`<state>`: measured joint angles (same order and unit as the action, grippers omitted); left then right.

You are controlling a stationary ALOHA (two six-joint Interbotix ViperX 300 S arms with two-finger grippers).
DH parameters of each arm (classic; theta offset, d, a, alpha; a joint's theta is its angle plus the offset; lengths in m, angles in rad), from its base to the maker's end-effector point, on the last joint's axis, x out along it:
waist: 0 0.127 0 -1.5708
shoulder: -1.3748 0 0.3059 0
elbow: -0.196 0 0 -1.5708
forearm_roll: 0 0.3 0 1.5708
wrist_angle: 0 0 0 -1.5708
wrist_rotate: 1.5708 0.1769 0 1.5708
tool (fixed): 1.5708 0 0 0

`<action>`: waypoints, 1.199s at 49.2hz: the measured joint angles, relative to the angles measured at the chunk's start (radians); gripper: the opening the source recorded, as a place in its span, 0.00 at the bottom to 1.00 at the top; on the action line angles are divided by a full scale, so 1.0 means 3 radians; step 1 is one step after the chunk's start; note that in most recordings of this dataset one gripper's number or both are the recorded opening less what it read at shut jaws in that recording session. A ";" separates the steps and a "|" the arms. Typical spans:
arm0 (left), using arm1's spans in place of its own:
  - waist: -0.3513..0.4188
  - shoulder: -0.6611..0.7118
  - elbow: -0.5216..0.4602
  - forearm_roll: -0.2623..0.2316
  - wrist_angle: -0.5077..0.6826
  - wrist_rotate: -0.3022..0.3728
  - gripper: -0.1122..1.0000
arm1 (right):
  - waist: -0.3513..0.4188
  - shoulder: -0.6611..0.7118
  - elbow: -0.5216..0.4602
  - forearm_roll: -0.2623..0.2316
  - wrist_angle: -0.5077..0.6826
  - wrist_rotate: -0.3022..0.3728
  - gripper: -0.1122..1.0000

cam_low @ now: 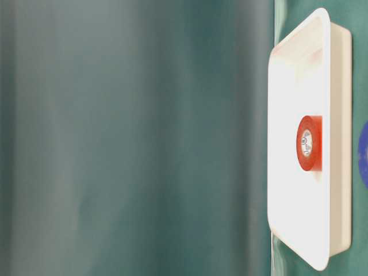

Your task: Pick up the tape from a random location and place it into the white case.

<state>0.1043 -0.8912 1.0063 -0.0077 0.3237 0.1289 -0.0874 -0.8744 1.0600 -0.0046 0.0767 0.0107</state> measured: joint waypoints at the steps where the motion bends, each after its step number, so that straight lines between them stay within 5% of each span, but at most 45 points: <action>1: 0.0005 0.0000 0.0010 0.0000 -0.0015 0.0000 0.99 | 0.0000 0.0000 0.0000 0.0000 0.0000 -0.0005 0.91; 28: 0.0000 -0.0015 0.0097 0.0000 -0.0102 0.0000 0.99 | 0.0026 0.0000 0.0005 0.0000 0.0000 0.0000 0.91; 59: 0.0000 -0.0015 0.0102 0.0005 -0.0102 0.0000 0.99 | 0.0859 0.0010 0.0005 0.0020 0.0123 0.0199 0.90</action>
<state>0.1043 -0.8958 1.0370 -0.0061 0.2930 0.1289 0.1703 -0.8713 1.0615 0.0015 0.1135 0.0706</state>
